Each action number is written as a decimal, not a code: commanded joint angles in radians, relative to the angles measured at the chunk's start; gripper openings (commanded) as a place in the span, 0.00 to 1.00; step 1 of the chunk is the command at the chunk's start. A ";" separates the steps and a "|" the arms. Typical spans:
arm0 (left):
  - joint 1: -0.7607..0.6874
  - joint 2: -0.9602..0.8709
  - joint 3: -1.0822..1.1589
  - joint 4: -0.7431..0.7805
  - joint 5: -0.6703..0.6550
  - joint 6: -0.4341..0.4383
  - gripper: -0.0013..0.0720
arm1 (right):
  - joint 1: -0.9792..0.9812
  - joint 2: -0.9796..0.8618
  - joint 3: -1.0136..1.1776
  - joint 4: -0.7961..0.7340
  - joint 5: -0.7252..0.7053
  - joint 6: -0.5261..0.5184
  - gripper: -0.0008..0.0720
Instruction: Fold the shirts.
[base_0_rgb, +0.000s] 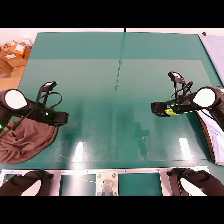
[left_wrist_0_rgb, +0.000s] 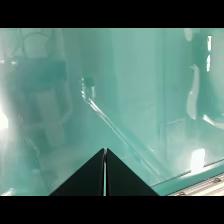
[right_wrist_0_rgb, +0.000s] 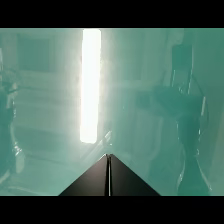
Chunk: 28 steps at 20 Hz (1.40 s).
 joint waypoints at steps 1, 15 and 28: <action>0.000 0.001 -0.001 0.074 0.000 0.002 0.05 | 0.001 0.001 0.000 0.000 0.000 0.000 0.03; 0.246 -0.090 -0.174 0.674 0.259 -0.233 0.99 | 0.001 0.001 -0.001 0.000 -0.003 0.000 0.03; 0.253 -0.132 0.074 0.361 0.067 -0.094 0.05 | 0.001 0.001 -0.001 0.001 -0.003 0.000 0.03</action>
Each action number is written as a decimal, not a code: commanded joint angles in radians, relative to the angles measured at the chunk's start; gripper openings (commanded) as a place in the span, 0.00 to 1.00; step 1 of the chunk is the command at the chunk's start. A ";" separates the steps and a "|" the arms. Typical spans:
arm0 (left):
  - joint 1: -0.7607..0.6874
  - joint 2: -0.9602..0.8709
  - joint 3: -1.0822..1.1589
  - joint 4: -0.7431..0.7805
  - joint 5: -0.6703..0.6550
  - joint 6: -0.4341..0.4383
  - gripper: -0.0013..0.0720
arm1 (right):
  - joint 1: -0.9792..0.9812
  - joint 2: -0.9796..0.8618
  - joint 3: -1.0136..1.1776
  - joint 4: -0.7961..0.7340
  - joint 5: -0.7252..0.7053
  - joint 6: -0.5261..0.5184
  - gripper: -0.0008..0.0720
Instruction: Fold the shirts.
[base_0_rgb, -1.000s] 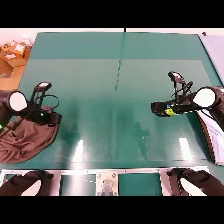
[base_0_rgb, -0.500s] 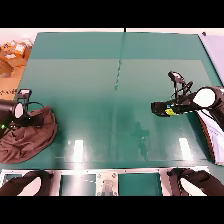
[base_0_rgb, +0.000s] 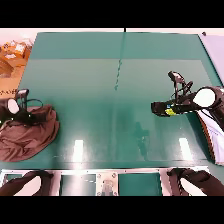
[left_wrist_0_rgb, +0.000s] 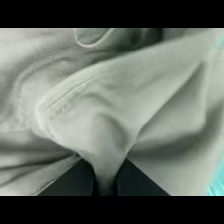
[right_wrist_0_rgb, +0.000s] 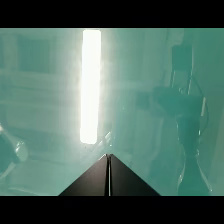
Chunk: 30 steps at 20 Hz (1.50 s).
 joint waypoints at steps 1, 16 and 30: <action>-0.084 0.023 0.199 -0.033 -0.185 0.022 0.05 | 0.001 0.001 0.000 0.002 0.000 0.001 0.03; -0.818 -0.203 0.600 -0.254 0.108 -0.056 0.98 | 0.001 0.000 0.000 0.060 -0.081 0.005 0.13; -0.270 -0.328 0.434 -0.306 0.063 -0.010 0.98 | -0.188 -0.270 0.043 0.060 -0.158 -0.007 0.71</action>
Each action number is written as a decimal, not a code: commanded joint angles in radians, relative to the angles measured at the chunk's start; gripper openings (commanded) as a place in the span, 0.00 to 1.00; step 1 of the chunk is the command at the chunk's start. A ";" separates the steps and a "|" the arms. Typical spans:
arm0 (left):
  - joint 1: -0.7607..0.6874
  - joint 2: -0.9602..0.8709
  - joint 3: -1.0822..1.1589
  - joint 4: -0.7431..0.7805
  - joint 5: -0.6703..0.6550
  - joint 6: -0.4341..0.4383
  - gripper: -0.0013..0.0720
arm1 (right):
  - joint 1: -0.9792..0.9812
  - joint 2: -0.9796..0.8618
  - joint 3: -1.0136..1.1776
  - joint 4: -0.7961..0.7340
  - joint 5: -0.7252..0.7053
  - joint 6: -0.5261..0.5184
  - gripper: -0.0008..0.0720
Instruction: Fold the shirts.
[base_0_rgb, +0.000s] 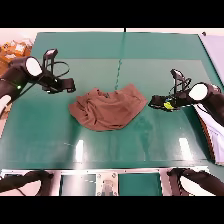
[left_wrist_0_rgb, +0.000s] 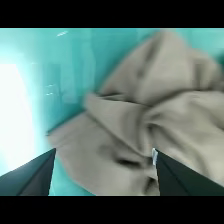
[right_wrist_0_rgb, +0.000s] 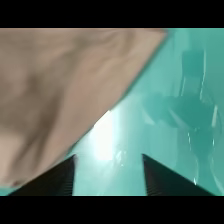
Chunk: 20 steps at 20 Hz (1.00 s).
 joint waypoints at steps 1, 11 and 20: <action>0.043 -0.104 -0.050 -0.130 0.080 0.055 0.98 | -0.110 -0.154 0.037 0.034 -0.023 -0.002 0.71; 0.043 -0.283 -0.050 -0.410 0.163 0.208 0.82 | -0.175 -0.555 0.237 0.474 -0.063 -0.339 0.69; 0.043 -0.299 0.018 -0.377 0.046 0.259 0.05 | -0.133 -0.624 0.326 0.637 0.000 -0.465 0.03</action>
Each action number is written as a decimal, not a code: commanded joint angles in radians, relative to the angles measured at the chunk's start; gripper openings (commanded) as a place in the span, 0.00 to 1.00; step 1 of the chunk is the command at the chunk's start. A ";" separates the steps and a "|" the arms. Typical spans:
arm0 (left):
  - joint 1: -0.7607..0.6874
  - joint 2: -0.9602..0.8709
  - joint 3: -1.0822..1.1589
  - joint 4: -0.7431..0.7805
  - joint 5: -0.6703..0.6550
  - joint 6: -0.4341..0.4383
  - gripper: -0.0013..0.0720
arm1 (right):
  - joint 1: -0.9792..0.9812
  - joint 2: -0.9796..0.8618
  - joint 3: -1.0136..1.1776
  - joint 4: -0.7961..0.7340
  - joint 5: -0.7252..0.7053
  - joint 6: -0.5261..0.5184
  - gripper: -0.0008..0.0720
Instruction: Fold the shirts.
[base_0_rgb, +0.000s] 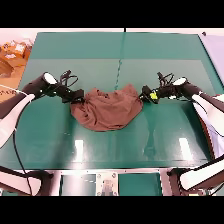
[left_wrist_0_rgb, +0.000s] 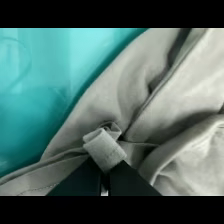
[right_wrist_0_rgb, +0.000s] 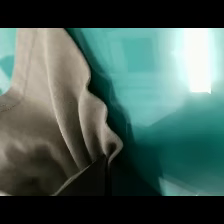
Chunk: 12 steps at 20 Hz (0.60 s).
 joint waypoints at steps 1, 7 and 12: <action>0.000 0.001 0.096 0.044 -0.083 0.013 0.05 | -0.010 0.012 0.068 0.062 0.066 -0.041 0.03; 0.000 0.187 0.435 0.352 -0.249 -0.095 0.05 | -0.103 0.323 0.254 0.076 0.097 -0.040 0.03; 0.000 0.465 0.615 0.404 -0.218 -0.095 0.05 | -0.180 0.713 0.299 0.072 0.020 -0.040 0.03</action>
